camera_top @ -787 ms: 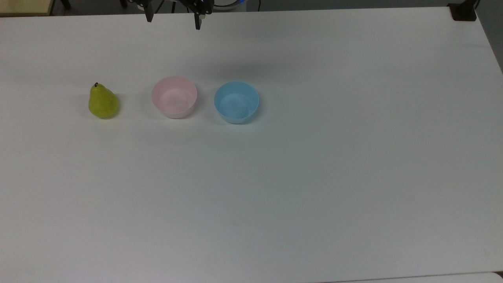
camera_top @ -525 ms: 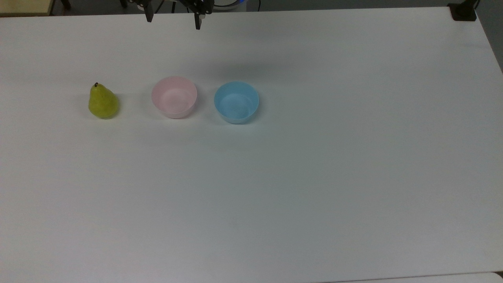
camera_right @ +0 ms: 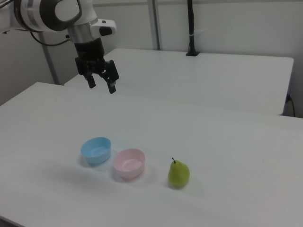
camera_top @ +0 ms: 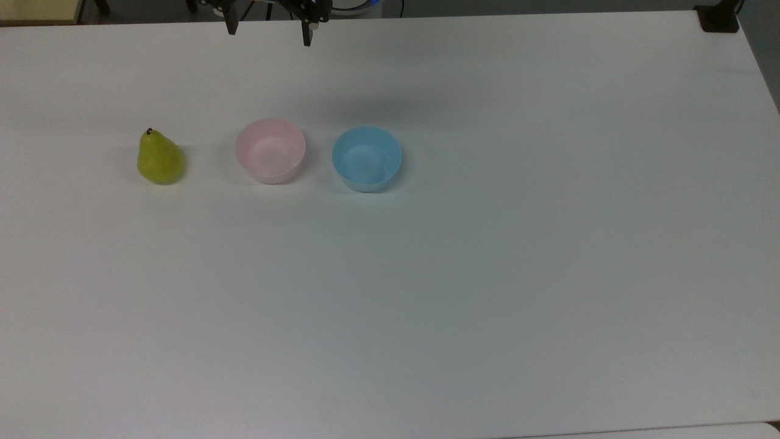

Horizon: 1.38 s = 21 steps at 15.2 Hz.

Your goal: Place the pear in the bowl

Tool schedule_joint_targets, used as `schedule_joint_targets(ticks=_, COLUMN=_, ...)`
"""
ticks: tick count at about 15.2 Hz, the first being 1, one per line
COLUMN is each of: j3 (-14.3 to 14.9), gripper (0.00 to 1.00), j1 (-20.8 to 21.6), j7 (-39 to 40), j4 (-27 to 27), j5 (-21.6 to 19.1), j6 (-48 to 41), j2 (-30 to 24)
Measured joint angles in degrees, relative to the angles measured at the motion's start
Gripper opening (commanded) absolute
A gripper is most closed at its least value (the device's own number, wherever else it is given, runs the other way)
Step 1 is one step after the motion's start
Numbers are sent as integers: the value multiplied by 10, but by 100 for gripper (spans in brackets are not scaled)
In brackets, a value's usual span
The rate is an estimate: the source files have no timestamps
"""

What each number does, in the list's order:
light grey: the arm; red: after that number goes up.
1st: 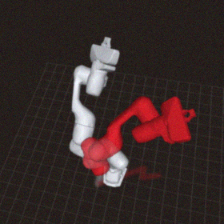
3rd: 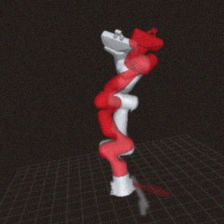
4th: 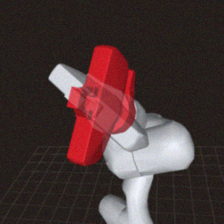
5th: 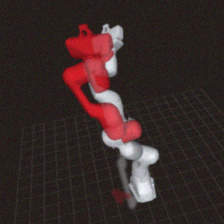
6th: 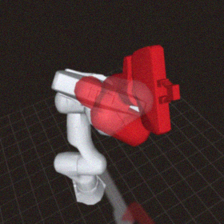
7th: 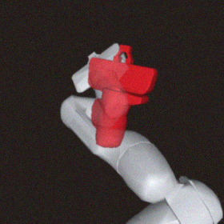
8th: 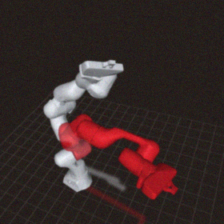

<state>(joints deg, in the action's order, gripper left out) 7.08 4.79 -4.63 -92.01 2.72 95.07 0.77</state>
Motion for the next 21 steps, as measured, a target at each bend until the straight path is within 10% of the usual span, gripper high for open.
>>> schedule_joint_targets(ticks=7, j3=5, gripper=100, j1=-11, j7=73, j4=0, j5=0, j6=0, j2=0)
schedule_joint_targets(ticks=21, j3=10, gripper=100, j1=-164, j7=262, j4=0, j5=-17, j6=51, j2=58)
